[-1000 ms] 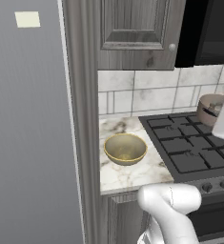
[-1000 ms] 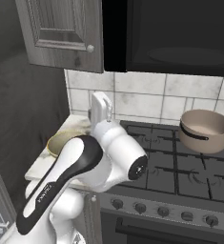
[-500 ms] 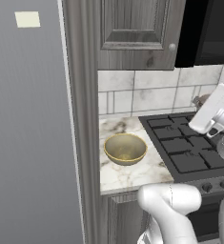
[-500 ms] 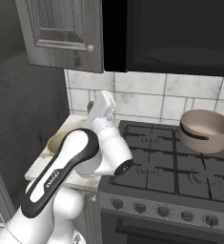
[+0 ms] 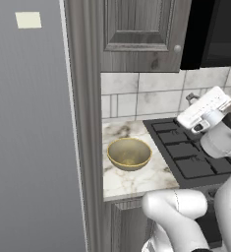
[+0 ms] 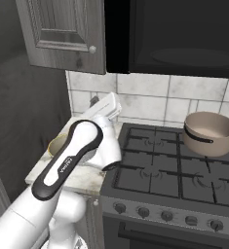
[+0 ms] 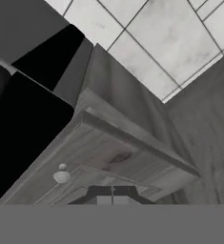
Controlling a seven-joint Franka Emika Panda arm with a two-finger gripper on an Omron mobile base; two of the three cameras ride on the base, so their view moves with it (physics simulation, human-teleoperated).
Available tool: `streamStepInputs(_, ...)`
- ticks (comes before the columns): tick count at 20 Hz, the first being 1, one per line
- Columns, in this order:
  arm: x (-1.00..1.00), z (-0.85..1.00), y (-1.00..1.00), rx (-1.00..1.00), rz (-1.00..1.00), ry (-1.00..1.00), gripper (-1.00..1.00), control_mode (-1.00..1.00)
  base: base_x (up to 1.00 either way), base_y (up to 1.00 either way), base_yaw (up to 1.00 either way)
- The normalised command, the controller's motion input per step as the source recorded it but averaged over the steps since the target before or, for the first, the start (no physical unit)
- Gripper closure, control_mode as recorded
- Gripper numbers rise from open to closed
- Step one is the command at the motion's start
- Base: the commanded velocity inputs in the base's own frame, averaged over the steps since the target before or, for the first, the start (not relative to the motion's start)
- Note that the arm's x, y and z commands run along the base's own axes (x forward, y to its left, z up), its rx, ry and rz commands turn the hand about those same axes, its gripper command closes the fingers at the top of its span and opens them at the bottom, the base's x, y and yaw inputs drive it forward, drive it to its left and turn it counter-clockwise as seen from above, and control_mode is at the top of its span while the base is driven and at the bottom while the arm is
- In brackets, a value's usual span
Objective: Open the cabinet and move the ladle to the pot. Then close the cabinet.
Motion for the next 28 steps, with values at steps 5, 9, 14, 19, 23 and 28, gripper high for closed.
streamStepInputs(5,0.17,0.00,0.09,0.33,0.00,0.00,1.00,-1.00,0.00,0.00,0.00)
streamStepInputs(9,0.07,0.00,0.12,0.31,0.00,0.00,1.00,-1.00,0.00,0.00,0.00)
streamStepInputs(14,0.32,0.04,0.08,0.27,0.00,0.00,1.00,-1.00,0.00,0.00,0.00)
streamStepInputs(19,0.30,0.08,0.05,0.23,0.00,0.00,1.00,-1.00,0.00,0.00,0.00)
streamStepInputs(23,0.29,0.00,0.02,0.18,0.00,0.00,1.00,-1.00,0.00,0.00,0.00)
streamStepInputs(28,0.26,0.00,0.00,0.13,0.00,0.00,1.00,-1.00,0.00,0.00,0.00)
